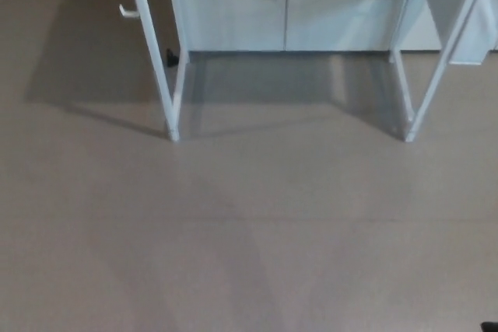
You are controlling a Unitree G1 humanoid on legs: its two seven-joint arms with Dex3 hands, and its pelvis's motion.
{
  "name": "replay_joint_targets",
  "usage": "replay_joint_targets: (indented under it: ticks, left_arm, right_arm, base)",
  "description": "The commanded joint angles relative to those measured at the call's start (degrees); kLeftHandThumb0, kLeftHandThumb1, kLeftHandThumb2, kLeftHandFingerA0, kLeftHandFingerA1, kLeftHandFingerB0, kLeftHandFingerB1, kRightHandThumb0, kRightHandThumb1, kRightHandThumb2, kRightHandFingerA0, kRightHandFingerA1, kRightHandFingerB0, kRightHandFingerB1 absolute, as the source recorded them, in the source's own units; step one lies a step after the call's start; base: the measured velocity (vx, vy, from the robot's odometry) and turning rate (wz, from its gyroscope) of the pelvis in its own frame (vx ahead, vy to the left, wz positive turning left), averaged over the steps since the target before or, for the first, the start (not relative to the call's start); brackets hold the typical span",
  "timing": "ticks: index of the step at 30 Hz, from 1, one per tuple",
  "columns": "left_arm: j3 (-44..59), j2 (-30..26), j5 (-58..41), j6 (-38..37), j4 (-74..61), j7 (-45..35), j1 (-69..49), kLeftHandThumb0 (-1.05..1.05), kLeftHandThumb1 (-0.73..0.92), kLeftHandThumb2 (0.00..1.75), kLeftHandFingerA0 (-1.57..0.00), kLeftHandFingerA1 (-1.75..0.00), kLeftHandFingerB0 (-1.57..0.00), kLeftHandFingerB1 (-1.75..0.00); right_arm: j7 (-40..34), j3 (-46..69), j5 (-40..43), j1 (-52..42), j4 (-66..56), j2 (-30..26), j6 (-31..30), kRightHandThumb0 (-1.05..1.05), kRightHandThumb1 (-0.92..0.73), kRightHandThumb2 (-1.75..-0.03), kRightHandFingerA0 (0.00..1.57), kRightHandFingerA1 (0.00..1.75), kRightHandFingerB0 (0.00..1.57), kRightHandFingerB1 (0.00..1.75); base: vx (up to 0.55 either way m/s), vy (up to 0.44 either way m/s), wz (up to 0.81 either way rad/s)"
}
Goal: The robot walk towards a table in front and pick up a black pencil case on the left hand side and put the pencil case into a small container on the right hand side
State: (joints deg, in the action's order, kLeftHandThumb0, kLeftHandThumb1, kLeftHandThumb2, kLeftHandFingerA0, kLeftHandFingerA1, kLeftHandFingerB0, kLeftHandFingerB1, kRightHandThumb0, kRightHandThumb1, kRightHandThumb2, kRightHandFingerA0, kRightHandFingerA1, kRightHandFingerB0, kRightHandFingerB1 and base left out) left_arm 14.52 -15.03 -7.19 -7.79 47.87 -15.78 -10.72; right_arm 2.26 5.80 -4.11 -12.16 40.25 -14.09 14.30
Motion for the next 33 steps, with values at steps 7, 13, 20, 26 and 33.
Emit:
replay_joint_targets:
  ticks: [7,13,20,26,33]
  left_arm:
    - [0.13,-0.89,-0.19,-2.66,1.42,-0.41,-0.64,-0.16,0.5,0.54,-0.43,-0.5,-0.34,-0.35]
    - [0.06,-1.04,-0.12,-2.94,1.36,-0.55,-1.19,-0.17,0.51,0.55,-0.42,-0.46,-0.34,-0.34]
    - [-0.39,-1.12,0.19,-2.69,0.87,-0.45,-1.65,-0.16,0.51,0.55,-0.42,-0.45,-0.33,-0.34]
    - [-0.65,-0.85,0.21,-2.55,1.51,-0.2,-1.32,-0.19,0.49,0.54,-0.44,-0.47,-0.35,-0.34]
    - [-1.29,-1.26,0.92,-3.68,2.18,-0.33,-1.48,-0.18,0.51,0.55,-0.42,-0.46,-0.35,-0.34]
  right_arm:
    - [-0.33,0.02,0.18,-0.43,0.85,-0.28,1.28,-0.42,-0.46,-0.72,0.54,0.51,0.39,0.46]
    - [-0.56,-0.15,-0.02,0.12,1.72,-0.12,1.31,-0.41,-0.47,-0.72,0.55,0.51,0.39,0.46]
    - [-0.78,-0.56,-0.42,0.08,1.83,-0.27,1.07,-0.43,-0.46,-0.73,0.55,0.52,0.39,0.46]
    - [-0.23,-0.51,-0.23,-0.28,2.49,-0.58,1.9,-0.43,-0.46,-0.72,0.54,0.51,0.38,0.46]
    - [-0.8,-0.59,-0.5,0.02,4.08,-0.61,2.97,-0.43,-0.45,-0.72,0.57,0.52,0.39,0.46]
  base:
    - [0.15,-0.021,-0.05]
    - [0.23,0.193,-0.1]
    - [0.25,0.129,-0.06]
    - [0.25,0.002,0.09]
    - [0.27,-0.181,0.14]
